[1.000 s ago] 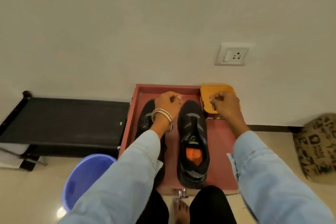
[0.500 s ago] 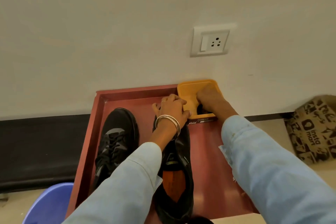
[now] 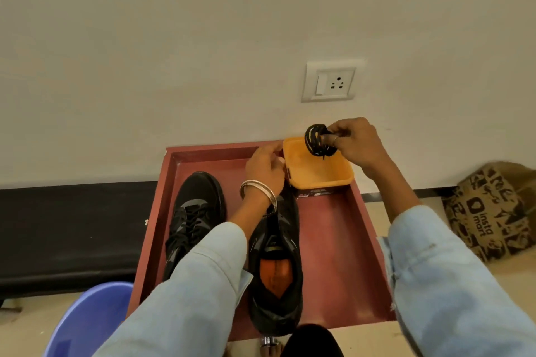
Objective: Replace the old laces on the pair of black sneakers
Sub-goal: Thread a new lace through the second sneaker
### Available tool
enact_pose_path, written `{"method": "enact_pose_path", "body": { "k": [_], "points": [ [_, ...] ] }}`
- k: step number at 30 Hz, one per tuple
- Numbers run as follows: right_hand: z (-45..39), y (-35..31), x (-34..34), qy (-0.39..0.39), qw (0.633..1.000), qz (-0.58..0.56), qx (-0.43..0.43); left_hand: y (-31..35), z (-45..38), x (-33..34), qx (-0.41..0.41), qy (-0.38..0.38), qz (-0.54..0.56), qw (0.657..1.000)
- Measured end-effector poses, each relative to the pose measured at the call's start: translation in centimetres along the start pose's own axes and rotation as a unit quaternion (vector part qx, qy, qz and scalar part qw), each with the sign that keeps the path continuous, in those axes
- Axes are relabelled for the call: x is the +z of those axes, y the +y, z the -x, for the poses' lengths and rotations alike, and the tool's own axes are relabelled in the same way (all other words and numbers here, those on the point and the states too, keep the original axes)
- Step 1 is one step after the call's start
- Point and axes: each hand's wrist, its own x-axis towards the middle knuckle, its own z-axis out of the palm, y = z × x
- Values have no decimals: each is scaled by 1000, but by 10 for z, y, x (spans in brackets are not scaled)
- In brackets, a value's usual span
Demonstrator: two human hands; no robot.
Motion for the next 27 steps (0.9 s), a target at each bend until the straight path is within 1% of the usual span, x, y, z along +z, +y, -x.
{"method": "enact_pose_path", "body": {
  "k": [2, 5, 7, 8, 10, 12, 14, 16, 18, 19, 20, 23, 24, 25, 27],
  "points": [
    [24, -19, -7, -15, 988, -153, 26, 15, 11, -13, -12, -37, 115, 993],
    [57, -41, -9, -37, 954, -292, 55, 40, 32, -28, -47, -104, 182, 977],
    [77, -50, -5, -44, 935, -345, 68, 57, 49, -35, -76, -141, 210, 964],
    [85, -53, -3, -46, 931, -355, 68, 63, 58, -37, -81, -143, 217, 962],
    [99, -56, -1, -49, 930, -358, 67, 72, 73, -44, -93, -120, 219, 964],
    [112, -58, -2, -53, 937, -340, 62, 77, 86, -55, -106, -91, 207, 968],
    [122, -58, -8, -56, 954, -290, 50, 81, 95, -71, -112, -71, 205, 970],
    [127, -53, -18, -65, 980, -185, 31, 82, 100, -88, -118, -30, 206, 971],
    [129, -45, -29, -69, 996, -40, 36, 82, 104, -108, -123, 28, 216, 968],
    [128, -39, -33, -59, 997, 18, 53, 81, 104, -118, -127, 56, 229, 963],
    [127, -33, -37, -40, 995, 48, 80, 79, 103, -126, -134, 84, 246, 956],
    [133, -23, -43, 32, 986, 49, 159, 76, 105, -149, -146, 162, 283, 934],
    [134, -19, -41, 36, 982, 51, 178, 75, 106, -153, -143, 177, 278, 933],
    [136, -18, -39, 22, 979, 60, 191, 75, 107, -156, -136, 184, 265, 937],
    [140, -18, -33, -33, 974, 101, 198, 77, 110, -156, -107, 170, 231, 952]
  ]
}}
